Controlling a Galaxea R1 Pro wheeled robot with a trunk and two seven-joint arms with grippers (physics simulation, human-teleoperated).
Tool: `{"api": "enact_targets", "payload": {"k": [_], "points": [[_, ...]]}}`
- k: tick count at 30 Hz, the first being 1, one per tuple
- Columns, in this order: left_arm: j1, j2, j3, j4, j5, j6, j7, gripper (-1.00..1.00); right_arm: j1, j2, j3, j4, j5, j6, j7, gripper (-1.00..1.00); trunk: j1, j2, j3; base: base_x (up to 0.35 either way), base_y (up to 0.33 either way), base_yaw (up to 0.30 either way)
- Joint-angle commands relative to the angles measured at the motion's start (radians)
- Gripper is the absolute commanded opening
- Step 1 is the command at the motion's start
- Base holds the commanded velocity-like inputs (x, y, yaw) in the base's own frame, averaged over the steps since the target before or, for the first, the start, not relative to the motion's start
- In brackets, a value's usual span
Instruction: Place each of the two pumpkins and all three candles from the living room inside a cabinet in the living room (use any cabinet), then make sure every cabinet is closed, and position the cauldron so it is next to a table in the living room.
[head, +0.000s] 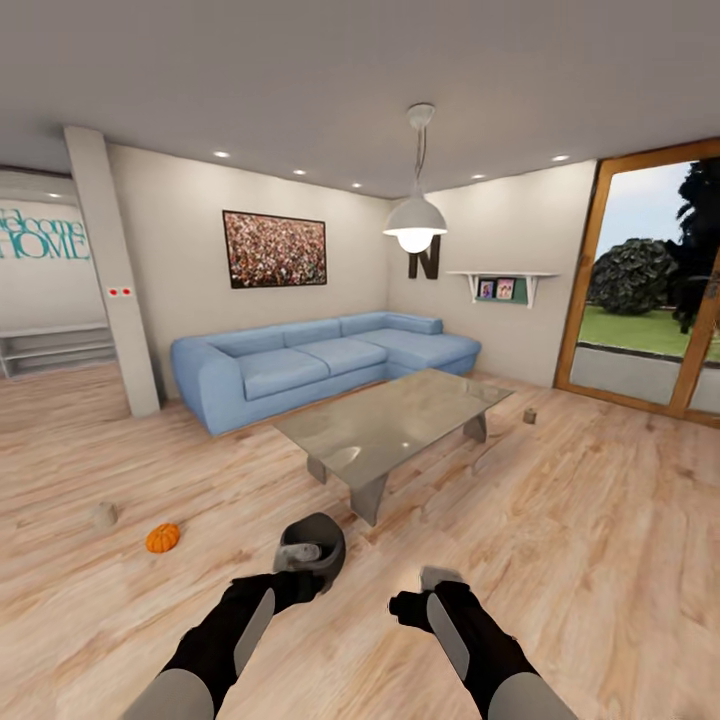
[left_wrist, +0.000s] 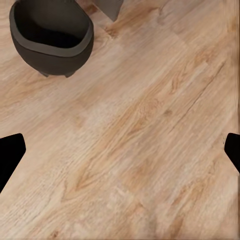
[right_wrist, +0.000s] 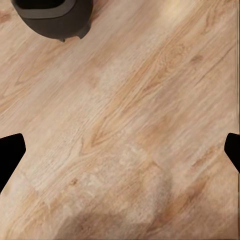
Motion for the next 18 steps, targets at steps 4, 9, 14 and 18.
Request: {"api": "enact_targets", "payload": {"k": [4,9,14,18], "points": [[0.0,0.0,-0.001,-0.001,0.009,0.006,0.002,1.0,0.0,0.0,0.002,-0.003,-0.01,0.003,-0.009,1.0,-0.015,0.028,0.016,0.0,0.0,-0.223],[-0.001,0.0,-0.001,-0.001,0.008,0.006,0.002,1.0,0.001,0.0,-0.001,-0.004,-0.01,0.003,-0.009,1.0,-0.035,0.063,0.037,0.0,0.0,-0.223],[-0.001,0.0,-0.001,-0.001,0.008,0.006,0.002,1.0,0.001,0.0,-0.001,-0.004,-0.01,0.003,-0.009,1.0,-0.054,0.098,0.059,0.0,0.0,-0.223],[-0.001,0.0,-0.001,-0.001,0.008,0.006,0.001,1.0,0.001,0.0,0.0,-0.004,-0.01,0.003,-0.009,1.0,-0.069,0.126,0.076,0.0,0.0,-0.223]]}}
